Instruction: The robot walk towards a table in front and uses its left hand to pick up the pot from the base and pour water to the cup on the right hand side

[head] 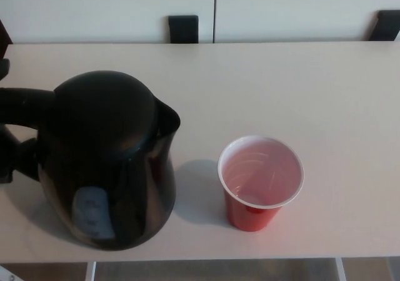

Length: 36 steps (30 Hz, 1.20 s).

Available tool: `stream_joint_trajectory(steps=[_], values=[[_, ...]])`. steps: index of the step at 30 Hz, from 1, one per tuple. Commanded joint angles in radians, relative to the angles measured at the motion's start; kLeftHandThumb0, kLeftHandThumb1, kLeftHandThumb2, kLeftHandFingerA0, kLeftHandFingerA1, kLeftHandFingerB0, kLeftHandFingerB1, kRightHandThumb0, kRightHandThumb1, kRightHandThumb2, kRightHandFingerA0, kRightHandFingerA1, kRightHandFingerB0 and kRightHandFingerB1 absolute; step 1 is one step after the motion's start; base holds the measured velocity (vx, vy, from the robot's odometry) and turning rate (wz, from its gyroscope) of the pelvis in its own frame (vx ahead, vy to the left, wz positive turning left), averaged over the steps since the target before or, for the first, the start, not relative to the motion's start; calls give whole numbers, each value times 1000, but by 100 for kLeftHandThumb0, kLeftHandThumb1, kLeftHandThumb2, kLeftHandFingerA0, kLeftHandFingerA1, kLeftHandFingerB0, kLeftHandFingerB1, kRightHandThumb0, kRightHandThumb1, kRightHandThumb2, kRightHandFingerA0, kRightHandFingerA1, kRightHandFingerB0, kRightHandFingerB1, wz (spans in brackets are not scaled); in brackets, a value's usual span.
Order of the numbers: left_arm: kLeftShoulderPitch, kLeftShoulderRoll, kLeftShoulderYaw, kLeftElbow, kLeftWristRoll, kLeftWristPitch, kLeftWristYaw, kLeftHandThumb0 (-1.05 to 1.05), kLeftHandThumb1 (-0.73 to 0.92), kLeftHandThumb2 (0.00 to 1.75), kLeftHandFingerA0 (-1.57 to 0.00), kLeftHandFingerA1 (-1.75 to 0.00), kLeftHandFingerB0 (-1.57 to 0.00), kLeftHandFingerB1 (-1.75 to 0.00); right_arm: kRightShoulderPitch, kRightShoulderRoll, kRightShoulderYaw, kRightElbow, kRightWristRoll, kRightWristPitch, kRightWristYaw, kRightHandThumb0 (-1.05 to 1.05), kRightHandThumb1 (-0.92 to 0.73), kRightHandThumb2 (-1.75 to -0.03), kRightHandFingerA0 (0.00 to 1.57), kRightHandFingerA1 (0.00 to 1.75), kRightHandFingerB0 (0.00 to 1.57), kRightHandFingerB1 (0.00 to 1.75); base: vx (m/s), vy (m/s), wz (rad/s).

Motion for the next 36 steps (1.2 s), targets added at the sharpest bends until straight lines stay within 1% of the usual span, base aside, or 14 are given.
stream_joint_trajectory(steps=[1,3,4,14,15,25,28,29,31,32,33,34,35,36], values=[[-30,-7,-19,-16,27,16,33,-35,39,57,-16,-37,-12,-33,-9,-29,-14,20,16,14,16,-16,-41,-85,28,55,13,48,0,0,0],[-40,-7,-20,-6,33,13,43,-35,39,57,-18,-38,-13,-33,-10,-27,-12,16,14,17,14,-16,-41,-85,30,56,13,48,0,0,0],[-52,-8,-21,14,44,-3,54,-20,29,83,-8,-51,-7,-50,-12,-27,-11,13,13,20,15,-16,-42,-86,31,56,13,48,0,0,0],[-143,3,-27,201,115,-74,134,-20,32,86,-10,-51,-9,-50,6,-14,5,-45,4,24,1,-16,-41,-86,31,56,15,48,0,0,0],[-157,7,-28,228,123,-83,141,-39,41,60,-25,-39,-17,-34,5,-14,4,-46,6,27,-2,-16,-42,-86,30,55,14,48,0,0,0],[-251,48,-48,425,173,-144,168,-44,42,64,-28,-40,-21,-36,-9,-15,1,-68,10,50,-6,-15,-42,-86,30,56,12,47,0,0,0],[-286,50,-64,480,184,-153,176,-46,42,64,-31,-40,-27,-37,-13,-13,3,-78,8,51,-13,-16,-42,-86,32,56,14,48,0,0,0],[-306,48,-73,504,188,-152,178,-39,48,55,-39,-35,-35,-32,-16,-15,3,-78,7,48,-12,-16,-41,-85,32,56,15,48,0,0,0],[-335,49,-88,536,193,-149,176,-36,48,55,-56,-39,-59,-40,-21,-19,4,-75,6,52,-8,-16,-41,-85,26,54,13,48,0,0,0],[-346,49,-92,546,191,-144,168,-36,48,55,-56,-39,-59,-40,-23,-20,4,-75,5,53,-8,-16,-41,-85,26,54,13,48,0,0,0],[-370,49,-103,565,197,-140,163,-32,52,56,-67,-59,-72,-60,-37,-24,2,-51,6,46,-3,-17,-40,-85,28,54,13,48,0,0,0],[-398,48,-115,583,208,-138,171,-27,55,57,-61,-119,-62,-111,-53,-26,-6,-33,16,56,3,-15,-40,-85,30,55,16,48,0,0,0],[-453,34,-128,620,207,-110,168,-29,63,56,-73,-169,-58,-157,-63,-26,-11,-23,21,65,-1,-13,-40,-85,33,57,18,49,0,0,0],[-474,28,-133,637,205,-99,164,-29,63,56,-73,-169,-58,-157,-66,-27,-12,-19,21,66,-3,-13,-40,-85,33,57,18,49,0,0,0]])
